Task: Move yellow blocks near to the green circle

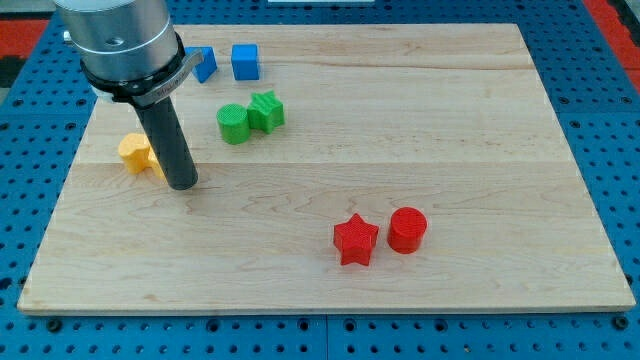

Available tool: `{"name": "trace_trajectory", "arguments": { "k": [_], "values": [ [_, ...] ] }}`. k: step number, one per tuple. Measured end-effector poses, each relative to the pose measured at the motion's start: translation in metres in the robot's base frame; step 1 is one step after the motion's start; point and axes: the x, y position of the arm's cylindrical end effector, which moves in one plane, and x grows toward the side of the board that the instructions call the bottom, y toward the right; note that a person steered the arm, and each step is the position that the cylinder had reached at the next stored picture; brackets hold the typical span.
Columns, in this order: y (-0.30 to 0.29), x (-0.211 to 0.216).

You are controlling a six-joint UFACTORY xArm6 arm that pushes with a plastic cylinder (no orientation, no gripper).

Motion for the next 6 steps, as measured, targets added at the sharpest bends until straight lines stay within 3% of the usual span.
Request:
{"name": "trace_trajectory", "arguments": {
  "k": [2,3,4,6],
  "values": [
    [0.009,0.004],
    [-0.018,0.044],
    [-0.031,0.010],
    [0.011,-0.022]
  ]
}}
